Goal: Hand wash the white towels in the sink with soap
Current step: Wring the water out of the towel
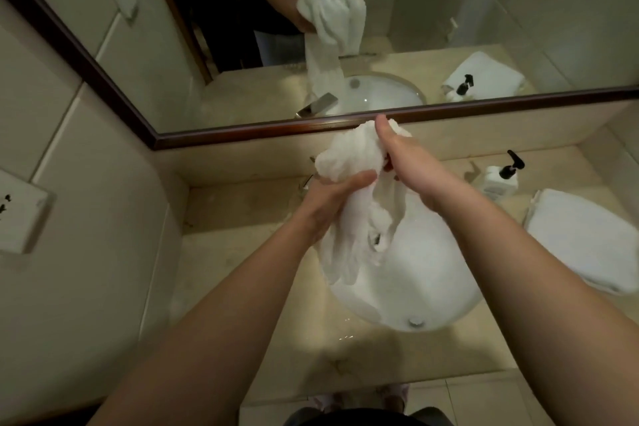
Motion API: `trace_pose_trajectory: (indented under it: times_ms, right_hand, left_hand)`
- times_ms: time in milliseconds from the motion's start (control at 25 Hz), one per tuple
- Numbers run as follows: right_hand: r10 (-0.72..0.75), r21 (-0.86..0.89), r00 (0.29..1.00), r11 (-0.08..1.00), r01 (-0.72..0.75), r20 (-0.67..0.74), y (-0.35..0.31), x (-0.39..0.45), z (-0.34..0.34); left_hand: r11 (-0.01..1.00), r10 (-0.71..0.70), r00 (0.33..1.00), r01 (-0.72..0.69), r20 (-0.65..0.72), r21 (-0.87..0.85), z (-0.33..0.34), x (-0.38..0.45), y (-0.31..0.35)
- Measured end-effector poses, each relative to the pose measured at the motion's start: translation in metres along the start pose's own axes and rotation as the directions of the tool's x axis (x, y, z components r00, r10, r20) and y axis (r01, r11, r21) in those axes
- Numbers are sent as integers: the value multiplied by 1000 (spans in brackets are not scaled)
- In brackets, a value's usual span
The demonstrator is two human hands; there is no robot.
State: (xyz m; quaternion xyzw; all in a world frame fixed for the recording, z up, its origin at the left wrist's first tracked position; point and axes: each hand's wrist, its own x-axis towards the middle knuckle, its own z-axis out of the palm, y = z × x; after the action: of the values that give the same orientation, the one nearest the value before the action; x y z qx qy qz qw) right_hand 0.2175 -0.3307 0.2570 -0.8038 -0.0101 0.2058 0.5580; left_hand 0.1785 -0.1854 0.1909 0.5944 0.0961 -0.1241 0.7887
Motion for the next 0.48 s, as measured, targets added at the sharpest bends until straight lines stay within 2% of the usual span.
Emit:
trace_pose_trajectory:
  times_ms: [120, 160, 240, 280, 320, 400, 480]
  right_hand:
    - [-53, -271, 997, 962, 37, -50, 10, -5, -31]
    - [-91, -301, 992, 952, 62, -83, 14, -5, -39]
    - [-206, -251, 969, 954, 166, -139, 20, 0, -51]
    - [-254, -213, 962, 950, 228, -102, 20, 4, -56]
    - [-274, -194, 962, 943, 270, 7, 19, 7, -59]
    - [-233, -188, 929, 937, 294, 289, 18, 14, -61]
    - [-185, -157, 890, 950, 271, 416, 21, 19, -61]
  left_hand:
    - [999, 34, 999, -35, 25, 33, 5, 13, 12]
    - [997, 16, 998, -20, 55, 77, 8, 17, 17]
    - [991, -74, 990, 60, 120, 116, 17, 22, 27]
    - [987, -110, 983, 91, 150, 130, 22, 25, 32]
    - [982, -133, 975, 105, 177, 158, 26, 28, 35]
    - [966, -174, 961, 123, 217, 229, 34, 33, 42]
    - [958, -227, 943, 173, 242, 228, 40, 40, 48]
